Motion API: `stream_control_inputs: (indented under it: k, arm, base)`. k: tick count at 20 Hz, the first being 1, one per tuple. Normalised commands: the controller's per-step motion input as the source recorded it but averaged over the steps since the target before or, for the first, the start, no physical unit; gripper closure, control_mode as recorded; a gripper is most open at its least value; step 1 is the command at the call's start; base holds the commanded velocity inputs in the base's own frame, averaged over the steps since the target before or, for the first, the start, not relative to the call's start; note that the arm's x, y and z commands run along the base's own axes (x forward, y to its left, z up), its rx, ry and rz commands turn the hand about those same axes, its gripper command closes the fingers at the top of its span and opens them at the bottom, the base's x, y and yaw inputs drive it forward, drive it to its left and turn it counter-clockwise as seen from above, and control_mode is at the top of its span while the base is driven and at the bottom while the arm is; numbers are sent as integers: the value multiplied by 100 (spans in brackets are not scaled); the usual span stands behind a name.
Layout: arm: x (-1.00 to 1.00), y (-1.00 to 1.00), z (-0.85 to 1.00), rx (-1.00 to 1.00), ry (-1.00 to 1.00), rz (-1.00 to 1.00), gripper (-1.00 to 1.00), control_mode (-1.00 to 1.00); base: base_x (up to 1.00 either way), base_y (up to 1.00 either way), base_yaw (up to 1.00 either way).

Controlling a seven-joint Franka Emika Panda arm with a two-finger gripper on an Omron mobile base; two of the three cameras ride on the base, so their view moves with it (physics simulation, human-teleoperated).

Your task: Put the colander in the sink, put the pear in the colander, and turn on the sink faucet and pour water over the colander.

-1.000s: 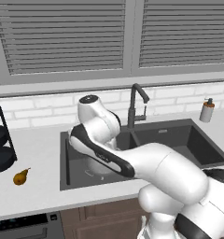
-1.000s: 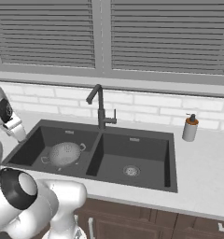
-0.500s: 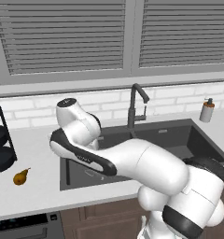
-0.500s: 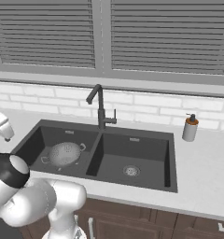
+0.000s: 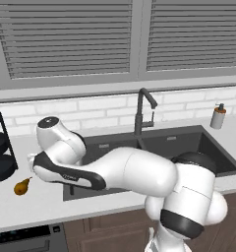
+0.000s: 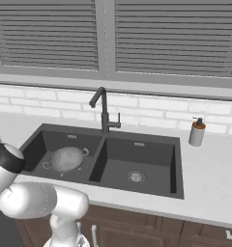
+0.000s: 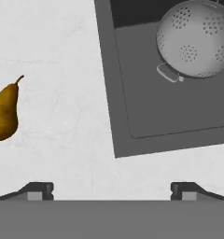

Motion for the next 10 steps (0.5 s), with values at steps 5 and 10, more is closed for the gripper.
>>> stream_control_inputs:
  k: [5,10]
  arm:
    - [12,50,0,11,-1,15,-100,-100]
    - [1,45,-4,5,5,18,-100,-100]
  base:
    - [0,0,0]
    - [0,0,0]
